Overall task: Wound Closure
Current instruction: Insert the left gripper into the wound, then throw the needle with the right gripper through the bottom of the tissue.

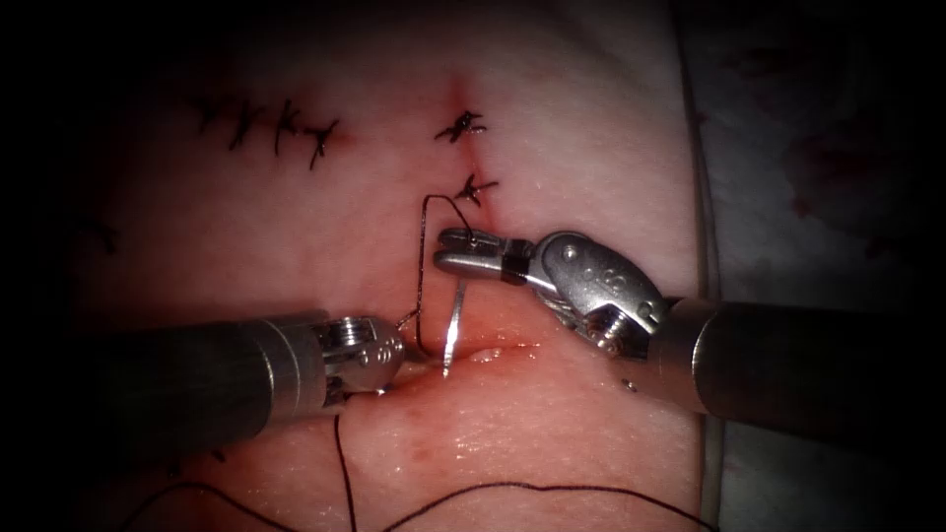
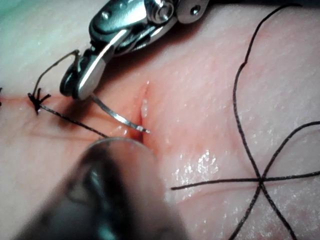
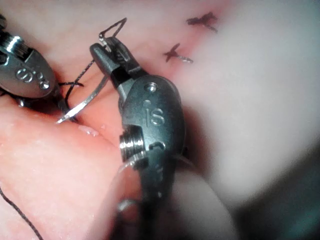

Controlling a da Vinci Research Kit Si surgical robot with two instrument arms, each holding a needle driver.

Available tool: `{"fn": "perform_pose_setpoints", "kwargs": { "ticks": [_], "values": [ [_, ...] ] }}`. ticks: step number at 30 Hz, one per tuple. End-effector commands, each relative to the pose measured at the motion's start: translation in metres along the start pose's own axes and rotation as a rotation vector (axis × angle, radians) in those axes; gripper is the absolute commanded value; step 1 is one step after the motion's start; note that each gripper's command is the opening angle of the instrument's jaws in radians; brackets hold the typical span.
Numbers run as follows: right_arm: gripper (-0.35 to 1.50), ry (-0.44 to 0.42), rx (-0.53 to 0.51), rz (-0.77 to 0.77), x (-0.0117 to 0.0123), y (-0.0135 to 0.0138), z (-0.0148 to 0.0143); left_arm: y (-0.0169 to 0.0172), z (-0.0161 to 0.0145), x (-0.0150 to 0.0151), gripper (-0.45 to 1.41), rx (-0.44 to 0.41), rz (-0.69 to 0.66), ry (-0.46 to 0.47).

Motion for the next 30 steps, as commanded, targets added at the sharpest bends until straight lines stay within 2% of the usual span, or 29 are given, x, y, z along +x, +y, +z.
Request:
{"fn": "perform_pose_setpoints", "kwargs": {
  "ticks": [1,16,27,30],
  "values": [
    [-0.35,0.003,0.001,-0.013,-0.0004,0.0000,0.0010,-0.0005,0.0006,0.0004,0.76,0.003,-0.003,0.002],
    [-0.35,0.008,-0.011,-0.184,-0.0008,-0.0006,0.0015,-0.0005,0.0001,0.0005,0.66,0.013,-0.030,0.014],
    [-0.35,-0.015,0.016,-0.238,-0.0045,-0.0041,0.0007,-0.0005,-0.0006,0.0008,0.47,0.016,-0.049,0.027],
    [-0.35,-0.019,0.019,-0.252,-0.0050,-0.0045,0.0006,-0.0006,-0.0009,0.0009,0.34,0.018,-0.054,0.036]
  ]
}}
